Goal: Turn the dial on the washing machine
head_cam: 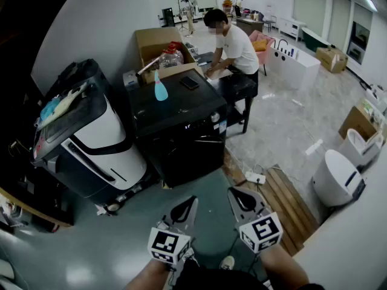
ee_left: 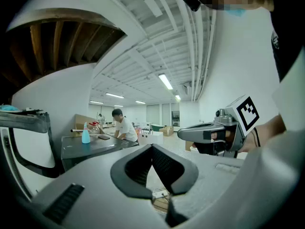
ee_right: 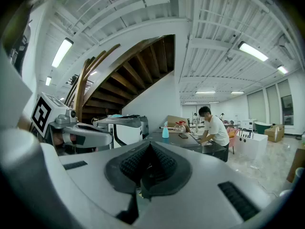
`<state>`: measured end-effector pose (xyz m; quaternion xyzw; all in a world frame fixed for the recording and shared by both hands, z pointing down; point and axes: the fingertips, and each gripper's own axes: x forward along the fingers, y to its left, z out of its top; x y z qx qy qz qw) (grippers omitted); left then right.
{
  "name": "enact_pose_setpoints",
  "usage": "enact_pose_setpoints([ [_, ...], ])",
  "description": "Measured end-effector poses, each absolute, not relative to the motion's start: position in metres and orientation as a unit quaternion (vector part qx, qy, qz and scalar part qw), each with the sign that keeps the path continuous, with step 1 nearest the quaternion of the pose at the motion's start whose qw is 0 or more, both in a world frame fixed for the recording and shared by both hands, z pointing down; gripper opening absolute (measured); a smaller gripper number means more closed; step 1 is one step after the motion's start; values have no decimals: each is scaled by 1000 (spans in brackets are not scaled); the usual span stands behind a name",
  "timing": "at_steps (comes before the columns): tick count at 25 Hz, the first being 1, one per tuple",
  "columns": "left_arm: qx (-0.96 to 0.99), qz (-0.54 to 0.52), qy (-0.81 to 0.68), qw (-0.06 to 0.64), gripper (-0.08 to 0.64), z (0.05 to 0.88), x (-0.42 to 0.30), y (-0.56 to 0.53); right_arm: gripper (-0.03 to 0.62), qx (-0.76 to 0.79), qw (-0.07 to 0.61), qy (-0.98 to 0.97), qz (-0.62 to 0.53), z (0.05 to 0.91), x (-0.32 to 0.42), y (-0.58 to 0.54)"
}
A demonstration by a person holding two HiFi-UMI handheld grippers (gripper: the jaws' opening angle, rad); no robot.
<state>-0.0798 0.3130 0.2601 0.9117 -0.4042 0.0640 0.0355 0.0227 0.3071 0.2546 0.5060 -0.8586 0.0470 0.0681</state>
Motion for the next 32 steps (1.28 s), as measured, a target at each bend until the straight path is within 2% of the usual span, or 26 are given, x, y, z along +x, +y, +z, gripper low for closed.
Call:
enact_pose_setpoints([
  [22,906,58,-419,21,3,240,-58,293,-1,510,40,-859,15,245,59,294],
  [32,904,51,-423,28,3,248,-49,262,2,514,41,-856,36,255,71,274],
])
